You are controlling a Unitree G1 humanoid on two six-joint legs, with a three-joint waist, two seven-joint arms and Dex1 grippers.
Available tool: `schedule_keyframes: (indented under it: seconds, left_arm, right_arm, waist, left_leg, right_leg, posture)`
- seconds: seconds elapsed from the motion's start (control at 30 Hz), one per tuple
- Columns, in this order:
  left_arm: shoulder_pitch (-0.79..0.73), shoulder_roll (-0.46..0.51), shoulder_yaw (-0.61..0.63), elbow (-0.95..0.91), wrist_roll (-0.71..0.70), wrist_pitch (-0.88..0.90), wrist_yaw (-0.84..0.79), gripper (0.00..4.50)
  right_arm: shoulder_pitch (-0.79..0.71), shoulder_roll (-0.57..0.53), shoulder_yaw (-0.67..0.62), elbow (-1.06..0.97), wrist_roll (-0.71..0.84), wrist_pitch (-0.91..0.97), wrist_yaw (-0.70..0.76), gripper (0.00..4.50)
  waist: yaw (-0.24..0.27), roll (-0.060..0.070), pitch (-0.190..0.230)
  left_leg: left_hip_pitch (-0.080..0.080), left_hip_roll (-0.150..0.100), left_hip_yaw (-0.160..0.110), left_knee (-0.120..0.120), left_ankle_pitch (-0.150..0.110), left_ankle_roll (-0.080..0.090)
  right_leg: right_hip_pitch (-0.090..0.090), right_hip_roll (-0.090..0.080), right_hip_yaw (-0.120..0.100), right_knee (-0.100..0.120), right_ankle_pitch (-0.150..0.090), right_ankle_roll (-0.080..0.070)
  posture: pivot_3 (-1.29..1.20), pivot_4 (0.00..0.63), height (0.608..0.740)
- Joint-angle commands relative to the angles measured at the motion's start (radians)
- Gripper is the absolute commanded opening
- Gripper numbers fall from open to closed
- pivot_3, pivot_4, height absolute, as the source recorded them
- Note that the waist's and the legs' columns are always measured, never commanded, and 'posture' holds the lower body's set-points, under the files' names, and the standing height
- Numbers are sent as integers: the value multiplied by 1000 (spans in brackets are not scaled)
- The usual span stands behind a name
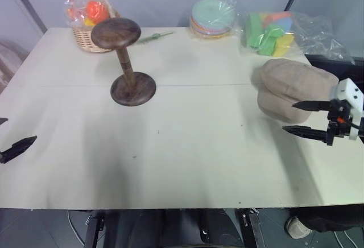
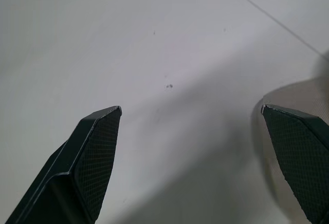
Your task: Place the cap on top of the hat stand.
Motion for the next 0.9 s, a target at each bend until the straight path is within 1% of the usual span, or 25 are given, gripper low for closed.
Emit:
schedule_keyframes:
  seconds: [0.03, 0.2, 0.3, 0.4, 0.43, 0.53, 0.63, 0.73, 0.77, 0.83, 0.9]
  left_arm:
    - [-41, 23, -1, -3, -14, 4, 7, 4465]
    - [-100, 41, -50, 11, -12, 9, 2, 4465]
    - [-151, 56, -99, 9, -26, 25, -3, 4465]
    - [-224, 66, -163, -72, -134, 119, -45, 4465]
    - [-247, 71, -192, -117, -191, 165, -67, 4465]
    - [-311, 91, -293, -261, -367, 298, -129, 4465]
    - [-390, 110, -398, -339, -463, 353, -171, 4465]
    - [-531, 103, -525, -342, -504, 385, -172, 4465]
    - [-562, 99, -551, -338, -507, 390, -171, 4465]
    - [-638, 84, -616, -316, -494, 385, -178, 4465]
    - [-707, 65, -665, -292, -485, 384, -180, 4465]
  right_arm:
    - [21, 5, -69, -32, -2, -13, -36, 4500]
    - [132, 28, -136, -84, -11, -25, -71, 4500]
    - [159, 32, -156, -105, -35, -36, -114, 4500]
    - [176, 1, -128, -178, -127, -42, -189, 4500]
    - [186, -13, -108, -231, -179, -32, -231, 4500]
    - [200, -17, -22, -407, -306, 57, -373, 4500]
    - [184, 29, 124, -518, -472, 102, -538, 4500]
    - [121, 127, 303, -552, -658, 147, -707, 4500]
    - [105, 152, 336, -549, -700, 163, -738, 4500]
    - [64, 206, 425, -513, -810, 184, -808, 4500]
    - [29, 260, 487, -442, -901, 185, -886, 4500]
  waist:
    - [2, 0, 0]
    - [3, -1, 0]
    - [2, 0, 0]
    - [0, 0, 0]
    - [0, 0, 0]
    - [0, 0, -1]
    - [-2, -1, -1]
    - [-1, -1, -1]
    - [-2, -1, -1]
    - [-2, -1, -1]
    - [-1, -1, -1]
  left_leg:
    - [0, 0, 0, 0, 0, 0]
    - [0, 0, 0, 1, 0, 0]
    - [1, 0, 0, 1, 0, 0]
    - [1, 0, 0, 2, 0, 0]
    - [1, 0, 0, 2, 0, 0]
    - [1, 0, -1, 2, 0, 0]
    - [1, 0, -1, 2, 0, 0]
    - [1, -1, -1, 3, 0, 0]
    - [0, -1, -1, 3, 0, -1]
    - [1, -3, -1, 3, 1, -1]
    - [0, -4, -1, 4, 1, -1]
  right_leg:
    - [0, 0, 0, 0, 0, 0]
    - [1, 1, 0, 0, 0, 1]
    - [1, 1, 0, 1, 0, 1]
    - [1, 2, 0, 2, 0, 1]
    - [1, 1, 0, 3, 0, 1]
    - [1, 1, 0, 3, 1, 1]
    - [1, 2, 0, 3, 1, 1]
    - [1, 2, 0, 4, 1, 1]
    - [0, 3, 0, 4, 1, 1]
    - [0, 2, 0, 6, 1, 2]
    - [0, 2, 0, 7, 1, 2]
  posture:
    - [0, 150, 740]
    - [0, 150, 740]
    - [0, 150, 740]
    - [0, 150, 740]
    - [0, 150, 740]
    - [0, 150, 740]
    - [0, 150, 740]
    - [0, 150, 740]
    - [0, 150, 740]
    - [0, 150, 740]
    - [0, 150, 740]
